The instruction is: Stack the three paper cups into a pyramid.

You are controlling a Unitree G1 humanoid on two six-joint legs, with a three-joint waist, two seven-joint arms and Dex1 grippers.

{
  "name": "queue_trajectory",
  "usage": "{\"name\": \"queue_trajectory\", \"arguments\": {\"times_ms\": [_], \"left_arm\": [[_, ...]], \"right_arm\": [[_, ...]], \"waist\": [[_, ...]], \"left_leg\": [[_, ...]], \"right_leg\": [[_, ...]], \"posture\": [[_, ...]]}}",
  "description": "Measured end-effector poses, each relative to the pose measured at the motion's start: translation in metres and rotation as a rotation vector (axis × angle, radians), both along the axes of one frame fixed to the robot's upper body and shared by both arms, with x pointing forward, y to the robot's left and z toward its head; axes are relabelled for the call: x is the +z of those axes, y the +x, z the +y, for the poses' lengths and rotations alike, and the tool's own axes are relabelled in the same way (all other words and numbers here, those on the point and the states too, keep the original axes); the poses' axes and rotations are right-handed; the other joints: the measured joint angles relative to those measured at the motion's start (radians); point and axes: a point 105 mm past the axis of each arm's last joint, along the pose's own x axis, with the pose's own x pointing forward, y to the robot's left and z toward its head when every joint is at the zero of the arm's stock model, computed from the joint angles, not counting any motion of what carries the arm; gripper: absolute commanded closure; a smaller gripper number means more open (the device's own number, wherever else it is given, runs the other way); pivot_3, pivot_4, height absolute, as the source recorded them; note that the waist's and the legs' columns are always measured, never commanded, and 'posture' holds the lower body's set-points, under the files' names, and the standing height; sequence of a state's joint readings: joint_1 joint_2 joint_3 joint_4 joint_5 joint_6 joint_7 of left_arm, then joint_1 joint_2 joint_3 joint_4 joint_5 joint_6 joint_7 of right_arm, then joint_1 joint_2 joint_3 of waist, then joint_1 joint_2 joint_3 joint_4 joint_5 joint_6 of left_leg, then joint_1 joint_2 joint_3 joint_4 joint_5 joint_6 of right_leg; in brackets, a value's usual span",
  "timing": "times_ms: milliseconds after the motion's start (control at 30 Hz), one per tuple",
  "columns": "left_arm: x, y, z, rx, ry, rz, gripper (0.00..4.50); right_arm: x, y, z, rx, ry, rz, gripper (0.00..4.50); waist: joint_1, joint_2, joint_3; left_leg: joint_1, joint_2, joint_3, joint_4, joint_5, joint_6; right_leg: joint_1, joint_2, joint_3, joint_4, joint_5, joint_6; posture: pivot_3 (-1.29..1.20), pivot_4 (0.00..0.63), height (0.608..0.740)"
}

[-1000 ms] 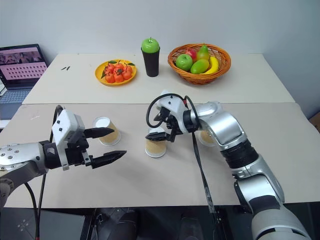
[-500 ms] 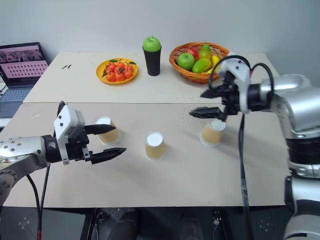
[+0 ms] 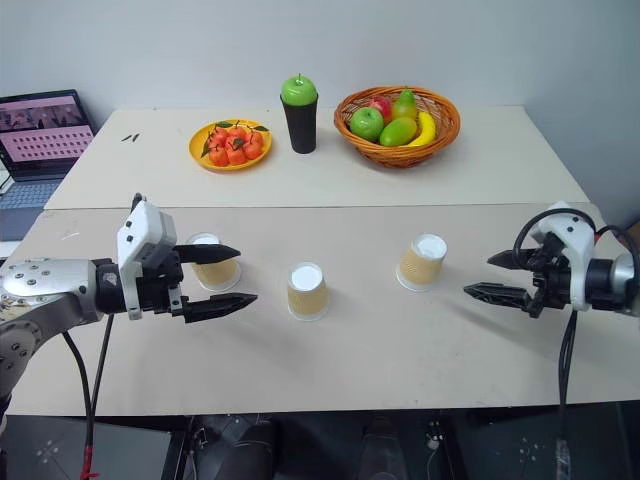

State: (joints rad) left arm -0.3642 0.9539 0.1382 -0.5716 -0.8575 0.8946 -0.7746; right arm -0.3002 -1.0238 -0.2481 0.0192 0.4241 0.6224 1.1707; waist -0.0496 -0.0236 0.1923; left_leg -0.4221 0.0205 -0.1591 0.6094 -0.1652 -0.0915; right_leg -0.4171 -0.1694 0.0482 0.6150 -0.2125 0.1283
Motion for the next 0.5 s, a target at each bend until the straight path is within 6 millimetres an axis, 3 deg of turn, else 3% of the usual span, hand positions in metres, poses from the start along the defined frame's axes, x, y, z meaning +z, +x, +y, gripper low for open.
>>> {"name": "queue_trajectory", "arguments": {"times_ms": [233, 500], "left_arm": [[0.002, 0.005, -0.001, 0.001, 0.0, -0.007, 0.0], [0.003, 0.005, -0.002, 0.008, 0.0, -0.012, 0.0]], "right_arm": [[-0.01, 0.027, 0.016, -0.003, 0.047, -0.083, 0.01], [-0.01, 0.045, 0.033, 0.043, 0.056, -0.103, 0.01]], "waist": [[0.004, 0.0, 0.0], [0.003, 0.0, 0.0]], "left_leg": [[-0.001, 0.0, 0.0, -0.001, 0.0, 0.0], [-0.001, 0.0, 0.0, -0.001, 0.001, -0.001]], "right_leg": [[0.0, 0.0, 0.001, -0.001, 0.0, 0.0], [0.0, 0.0, 0.001, -0.001, 0.0, 0.0]], "posture": [[0.0, 0.15, 0.739], [0.0, 0.15, 0.739]]}}
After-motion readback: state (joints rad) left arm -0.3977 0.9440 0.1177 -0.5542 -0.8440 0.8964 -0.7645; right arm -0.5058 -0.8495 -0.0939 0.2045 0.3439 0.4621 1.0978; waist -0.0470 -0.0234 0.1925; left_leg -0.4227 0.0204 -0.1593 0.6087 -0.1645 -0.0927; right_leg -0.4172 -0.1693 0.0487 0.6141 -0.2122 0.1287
